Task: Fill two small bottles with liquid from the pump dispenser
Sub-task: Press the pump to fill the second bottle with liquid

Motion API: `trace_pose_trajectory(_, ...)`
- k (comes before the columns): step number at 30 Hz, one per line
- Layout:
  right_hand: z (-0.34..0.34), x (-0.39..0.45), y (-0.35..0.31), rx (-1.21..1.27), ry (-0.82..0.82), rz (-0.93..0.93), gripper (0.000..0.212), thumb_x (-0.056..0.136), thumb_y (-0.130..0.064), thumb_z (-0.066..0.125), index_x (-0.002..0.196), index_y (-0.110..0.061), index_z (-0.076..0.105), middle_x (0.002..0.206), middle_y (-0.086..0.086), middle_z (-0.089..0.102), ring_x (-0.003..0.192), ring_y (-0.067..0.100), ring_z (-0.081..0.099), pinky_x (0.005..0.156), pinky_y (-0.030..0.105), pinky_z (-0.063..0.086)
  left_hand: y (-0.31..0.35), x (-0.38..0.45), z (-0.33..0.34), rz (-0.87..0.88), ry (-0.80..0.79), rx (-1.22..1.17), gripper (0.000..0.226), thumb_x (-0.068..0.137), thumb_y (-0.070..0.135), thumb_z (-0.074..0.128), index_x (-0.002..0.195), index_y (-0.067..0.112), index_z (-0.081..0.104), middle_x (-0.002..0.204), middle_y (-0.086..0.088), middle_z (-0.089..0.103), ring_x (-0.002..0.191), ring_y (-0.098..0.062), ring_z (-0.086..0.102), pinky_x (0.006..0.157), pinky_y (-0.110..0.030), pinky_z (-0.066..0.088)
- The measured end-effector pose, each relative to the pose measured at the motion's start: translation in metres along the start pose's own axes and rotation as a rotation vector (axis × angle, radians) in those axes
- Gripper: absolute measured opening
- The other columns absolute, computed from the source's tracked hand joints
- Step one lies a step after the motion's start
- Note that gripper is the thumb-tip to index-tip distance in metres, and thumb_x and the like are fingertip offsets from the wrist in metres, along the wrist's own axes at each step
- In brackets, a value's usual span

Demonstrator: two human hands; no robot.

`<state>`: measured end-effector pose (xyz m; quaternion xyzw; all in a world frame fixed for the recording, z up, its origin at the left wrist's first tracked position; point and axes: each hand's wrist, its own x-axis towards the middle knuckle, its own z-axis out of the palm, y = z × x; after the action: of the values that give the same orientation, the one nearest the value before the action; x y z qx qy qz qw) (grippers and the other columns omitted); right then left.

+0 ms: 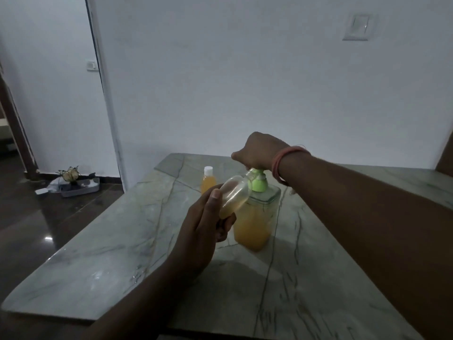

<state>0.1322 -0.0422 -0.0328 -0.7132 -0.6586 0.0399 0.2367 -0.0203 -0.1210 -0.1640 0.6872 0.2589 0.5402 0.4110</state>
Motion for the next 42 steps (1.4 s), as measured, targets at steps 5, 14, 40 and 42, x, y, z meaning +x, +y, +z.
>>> trace_pose_trajectory(5,0.01,0.002,0.01,0.095,0.036,0.061,0.027,0.087,-0.034,0.06,0.08,-0.01,0.07,0.078,0.005,0.071,0.067,0.023,0.063,0.055,0.027,0.042,-0.002,0.0,-0.003,0.032,-0.016,-0.055,0.045,0.1,0.045,0.032,0.131,0.023,0.056,0.07,-0.004,0.056,0.053,-0.01,0.045,0.048,-0.025,0.038)
trace_pose_trajectory(14,0.006,0.002,0.003,0.07,0.075,0.001,0.027,0.086,-0.03,0.057,0.08,-0.009,0.072,0.081,0.006,0.074,0.065,0.022,0.062,0.057,0.026,0.044,-0.002,0.0,-0.003,0.0,-0.024,-0.094,0.045,0.1,0.044,0.03,0.126,0.017,0.056,0.07,-0.007,0.054,0.052,-0.01,0.042,0.047,-0.023,0.037)
trace_pose_trajectory(40,0.004,-0.003,0.005,0.075,-0.02,0.033,0.026,0.088,-0.028,0.057,0.089,-0.007,0.073,0.092,0.006,0.074,0.069,0.021,0.059,0.053,0.026,0.037,-0.003,0.002,0.0,-0.007,0.007,0.059,0.042,0.101,0.048,0.036,0.124,0.021,0.058,0.067,0.0,0.056,0.054,-0.01,0.046,0.048,-0.025,0.038)
trace_pose_trajectory(42,0.002,-0.002,0.002,0.013,-0.041,0.026,0.025,0.09,-0.027,0.056,0.088,-0.009,0.074,0.091,0.006,0.074,0.071,0.021,0.061,0.054,0.026,0.04,-0.002,0.001,0.0,-0.028,0.01,0.064,0.045,0.099,0.053,0.037,0.125,0.022,0.057,0.068,0.002,0.057,0.054,-0.01,0.048,0.05,-0.025,0.039)
